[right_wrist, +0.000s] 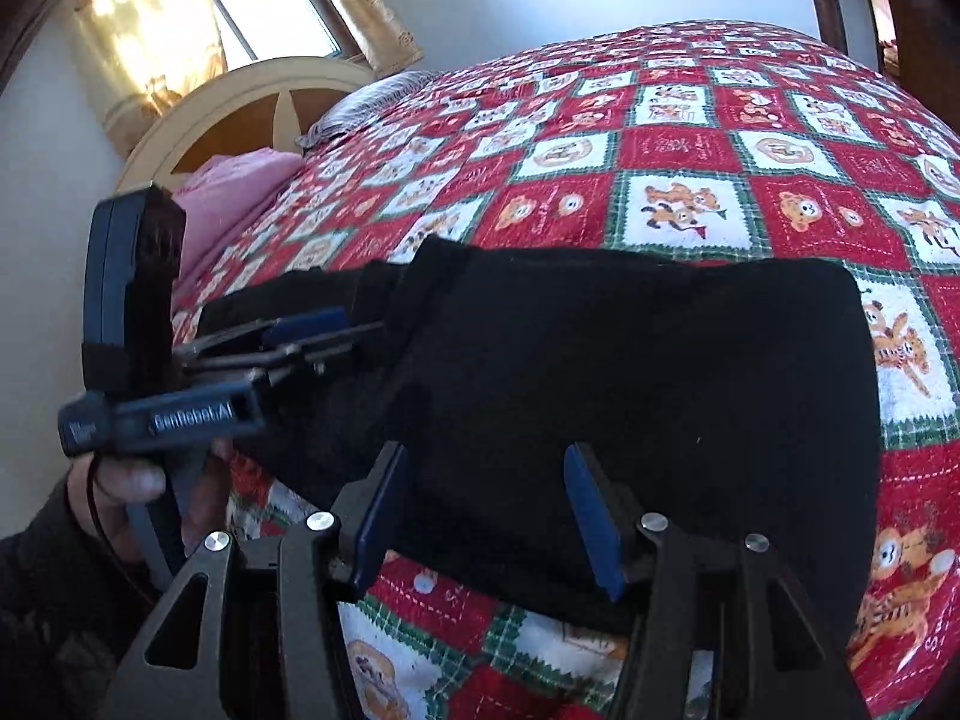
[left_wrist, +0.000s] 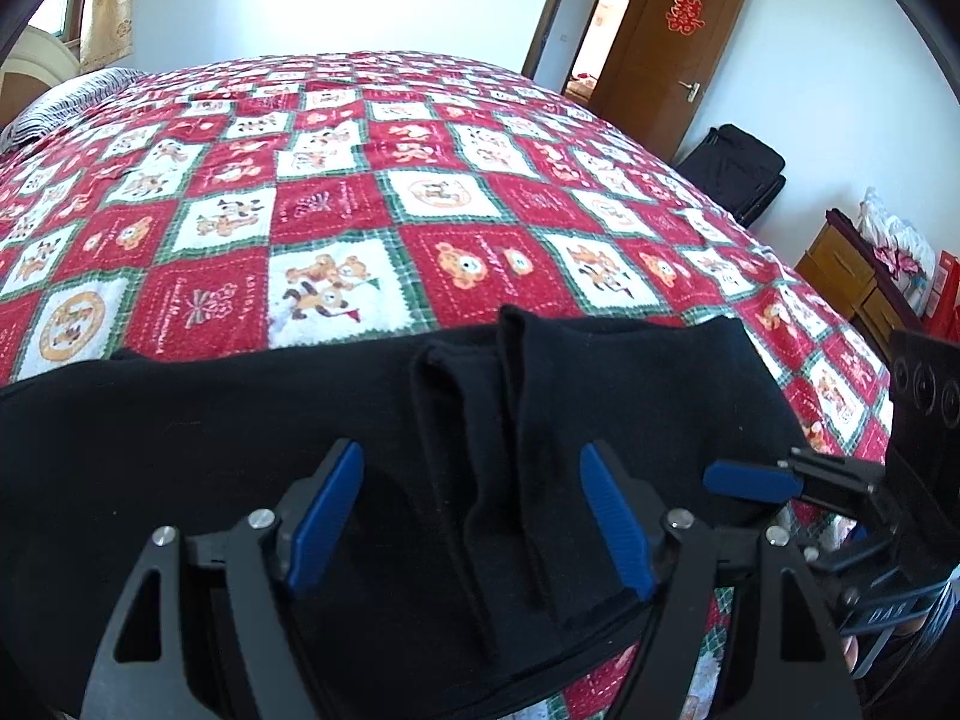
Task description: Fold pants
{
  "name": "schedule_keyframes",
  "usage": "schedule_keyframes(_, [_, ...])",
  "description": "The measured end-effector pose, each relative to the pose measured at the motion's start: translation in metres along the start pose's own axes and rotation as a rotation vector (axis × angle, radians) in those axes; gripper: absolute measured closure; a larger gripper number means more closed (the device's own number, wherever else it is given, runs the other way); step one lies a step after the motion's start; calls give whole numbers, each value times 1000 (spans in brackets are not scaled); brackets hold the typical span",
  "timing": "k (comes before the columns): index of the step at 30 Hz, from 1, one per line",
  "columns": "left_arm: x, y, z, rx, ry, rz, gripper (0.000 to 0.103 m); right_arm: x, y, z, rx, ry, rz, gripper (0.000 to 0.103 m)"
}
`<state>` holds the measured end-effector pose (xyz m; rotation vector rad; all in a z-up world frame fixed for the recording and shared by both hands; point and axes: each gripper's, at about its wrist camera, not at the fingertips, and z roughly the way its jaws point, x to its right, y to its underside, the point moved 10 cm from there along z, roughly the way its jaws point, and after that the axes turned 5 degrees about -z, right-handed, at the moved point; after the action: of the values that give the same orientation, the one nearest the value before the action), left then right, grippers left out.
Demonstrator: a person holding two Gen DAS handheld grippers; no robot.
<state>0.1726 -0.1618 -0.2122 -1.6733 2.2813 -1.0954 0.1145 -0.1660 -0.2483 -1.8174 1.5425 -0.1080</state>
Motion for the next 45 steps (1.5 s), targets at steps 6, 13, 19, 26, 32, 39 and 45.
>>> schedule_keyframes(6, [-10, -3, -12, 34, -14, 0, 25, -15, 8, -1, -32, 2, -66, 47])
schedule_keyframes(13, [-34, -12, -31, 89, -42, -42, 18, -38, -12, -2, 25, 19, -140, 47])
schedule_keyframes(19, [-49, -12, -39, 106, -57, -71, 18, -66, -9, 27, -6, 35, -240, 47])
schedule_keyframes(26, [-63, -9, -41, 101, -59, -108, 18, -78, -7, 36, -4, 128, -355, 97])
schedule_keyframes(32, [-81, -14, -58, 130, -84, -113, 17, -94, 4, 29, -20, 169, -454, 98])
schedule_keyframes(39, [-135, -21, -83, 147, -203, -82, 16, -96, 4, 27, -1, 140, -451, 56])
schedule_keyframes(45, [-223, -14, -121, 160, -394, -90, 14, -93, -7, 25, 34, 113, -379, 46])
